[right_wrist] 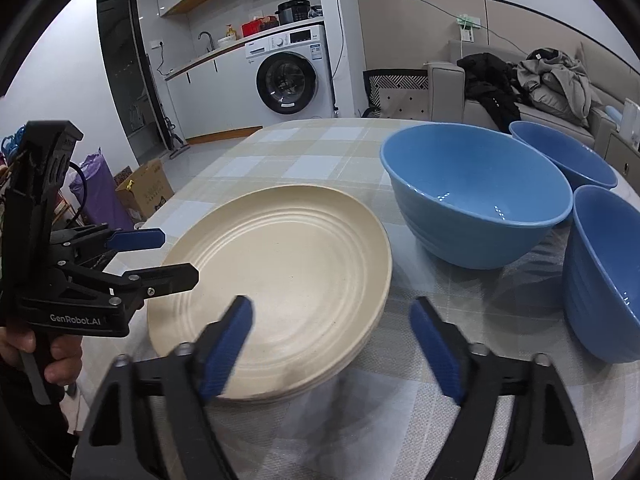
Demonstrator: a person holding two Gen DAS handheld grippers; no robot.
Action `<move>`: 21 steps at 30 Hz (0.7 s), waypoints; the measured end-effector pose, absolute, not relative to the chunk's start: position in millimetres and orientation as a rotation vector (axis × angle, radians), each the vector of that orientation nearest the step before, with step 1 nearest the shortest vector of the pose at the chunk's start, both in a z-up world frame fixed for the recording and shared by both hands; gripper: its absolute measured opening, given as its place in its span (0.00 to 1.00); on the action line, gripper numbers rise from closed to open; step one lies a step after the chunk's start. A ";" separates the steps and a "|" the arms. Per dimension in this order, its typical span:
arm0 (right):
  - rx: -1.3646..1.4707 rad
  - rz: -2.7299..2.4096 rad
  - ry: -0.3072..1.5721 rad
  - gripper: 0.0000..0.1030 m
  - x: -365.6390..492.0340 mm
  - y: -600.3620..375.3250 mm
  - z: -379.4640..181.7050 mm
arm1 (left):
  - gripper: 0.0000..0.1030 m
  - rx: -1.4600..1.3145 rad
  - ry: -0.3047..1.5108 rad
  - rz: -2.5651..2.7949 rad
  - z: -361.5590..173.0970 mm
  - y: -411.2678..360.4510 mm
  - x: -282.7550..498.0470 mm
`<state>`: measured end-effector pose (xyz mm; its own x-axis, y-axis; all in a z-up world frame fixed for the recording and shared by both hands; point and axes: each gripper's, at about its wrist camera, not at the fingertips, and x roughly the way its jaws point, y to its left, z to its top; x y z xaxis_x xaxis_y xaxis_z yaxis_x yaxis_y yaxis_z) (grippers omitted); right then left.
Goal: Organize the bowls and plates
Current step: 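Lower the cream plate onto the plate stack and open both tools, then move both tools away from the plates toward the blue bowls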
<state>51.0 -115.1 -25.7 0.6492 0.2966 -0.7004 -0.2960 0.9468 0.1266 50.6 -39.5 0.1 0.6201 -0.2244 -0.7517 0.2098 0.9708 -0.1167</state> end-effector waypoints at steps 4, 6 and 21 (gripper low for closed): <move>-0.014 0.321 0.782 0.94 46.4 -113.2 -18.0 | 0.99 -0.081 0.853 -0.249 3.4 -37.7 46.7; -0.013 0.331 0.765 0.96 42.9 -112.9 -13.5 | 0.99 -0.081 0.863 -0.256 5.4 -40.8 47.5; 0.058 0.280 0.736 0.99 39.3 -153.9 8.5 | 0.99 -0.016 0.873 -0.296 16.2 -89.9 61.2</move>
